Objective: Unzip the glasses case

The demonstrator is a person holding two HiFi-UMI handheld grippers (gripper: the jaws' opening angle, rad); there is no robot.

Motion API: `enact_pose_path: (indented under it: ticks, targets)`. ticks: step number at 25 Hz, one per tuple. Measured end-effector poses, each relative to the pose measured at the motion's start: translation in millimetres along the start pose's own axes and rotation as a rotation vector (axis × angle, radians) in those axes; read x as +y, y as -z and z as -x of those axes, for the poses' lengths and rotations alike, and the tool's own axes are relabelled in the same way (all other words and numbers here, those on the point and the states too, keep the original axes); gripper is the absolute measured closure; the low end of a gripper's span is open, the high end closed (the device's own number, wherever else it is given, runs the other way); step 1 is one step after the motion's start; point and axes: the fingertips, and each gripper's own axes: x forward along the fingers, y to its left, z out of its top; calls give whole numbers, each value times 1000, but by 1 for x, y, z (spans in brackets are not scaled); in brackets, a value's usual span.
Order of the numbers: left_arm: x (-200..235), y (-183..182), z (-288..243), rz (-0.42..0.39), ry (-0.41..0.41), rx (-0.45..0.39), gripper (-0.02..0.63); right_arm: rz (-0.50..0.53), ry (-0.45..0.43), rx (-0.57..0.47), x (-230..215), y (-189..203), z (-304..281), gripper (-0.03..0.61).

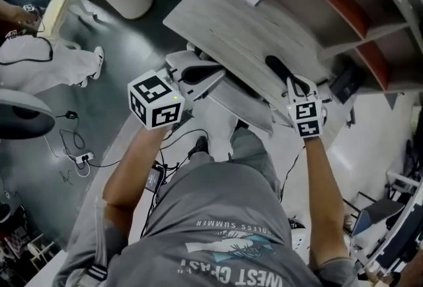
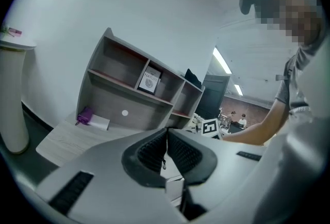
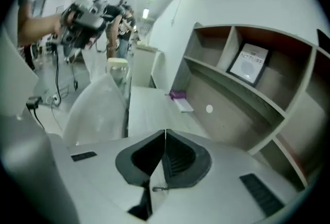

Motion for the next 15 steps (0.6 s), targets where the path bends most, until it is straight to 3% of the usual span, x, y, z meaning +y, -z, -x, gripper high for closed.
enact_pose_path:
  ticks: [6,10,15]
  targets:
    - [-12,-26,29,-60,-16,-103,612,-215,-16,-195,21,-84,83,568]
    - [-20,-44,49,-146,-59,-157,614,-359,-34,-331,36,-125,139,569]
    - [-38,-65,70,-275,-100,-199,614,-394,-31,-428,61,-160,194,571]
